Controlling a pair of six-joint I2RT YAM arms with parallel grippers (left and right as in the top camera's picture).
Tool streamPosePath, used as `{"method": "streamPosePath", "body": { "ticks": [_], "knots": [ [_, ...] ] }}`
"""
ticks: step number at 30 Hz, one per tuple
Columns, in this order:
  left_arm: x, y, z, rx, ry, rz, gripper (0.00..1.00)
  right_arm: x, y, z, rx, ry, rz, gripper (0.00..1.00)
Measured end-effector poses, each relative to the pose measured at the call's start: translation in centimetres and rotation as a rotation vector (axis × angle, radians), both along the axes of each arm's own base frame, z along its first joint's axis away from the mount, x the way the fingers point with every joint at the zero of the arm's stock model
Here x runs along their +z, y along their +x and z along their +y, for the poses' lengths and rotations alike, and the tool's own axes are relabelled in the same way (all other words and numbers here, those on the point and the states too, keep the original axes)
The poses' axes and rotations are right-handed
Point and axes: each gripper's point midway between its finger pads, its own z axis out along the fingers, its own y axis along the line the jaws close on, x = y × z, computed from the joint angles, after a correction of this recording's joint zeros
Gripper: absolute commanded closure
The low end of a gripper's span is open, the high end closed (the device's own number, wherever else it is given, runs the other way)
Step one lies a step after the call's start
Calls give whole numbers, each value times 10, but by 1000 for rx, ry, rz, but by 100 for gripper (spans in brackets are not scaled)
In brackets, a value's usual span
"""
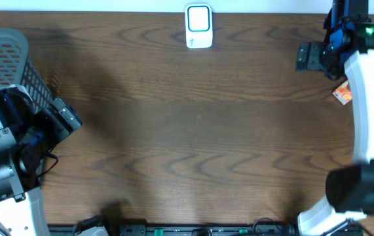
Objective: Scan the item barcode
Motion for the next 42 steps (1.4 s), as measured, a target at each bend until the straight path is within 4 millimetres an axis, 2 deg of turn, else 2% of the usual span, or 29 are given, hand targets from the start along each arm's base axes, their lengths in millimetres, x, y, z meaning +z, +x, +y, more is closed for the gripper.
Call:
{"method": "streamPosePath", "body": {
  "ticks": [4, 5, 7, 8, 11, 16, 19, 38, 42],
  "knots": [
    [0, 0, 0, 0, 0, 1, 3, 26, -26, 50, 109, 36, -68, 1],
    [0, 0, 0, 0, 0, 1, 3, 31, -34, 71, 166, 49, -100, 1],
    [0, 0, 0, 0, 0, 0, 3, 33, -56, 102, 258, 70, -125, 1],
    [0, 0, 0, 0, 0, 0, 2, 31, -59, 105, 271, 69, -123, 1],
    [0, 0, 0, 0, 0, 0, 2, 19, -99, 127, 365, 65, -98, 1],
    [0, 0, 0, 0, 0, 0, 2, 9, -132, 126, 403, 41, -55, 1],
    [0, 0, 0, 0, 0, 1, 2, 4, -141, 121, 400, 29, -19, 1],
    [0, 0, 0, 0, 0, 0, 2, -9, -155, 113, 407, -4, 60, 1],
    [0, 0, 0, 0, 0, 0, 3, -16, -145, 117, 420, 0, 28, 1]
  ]
}}
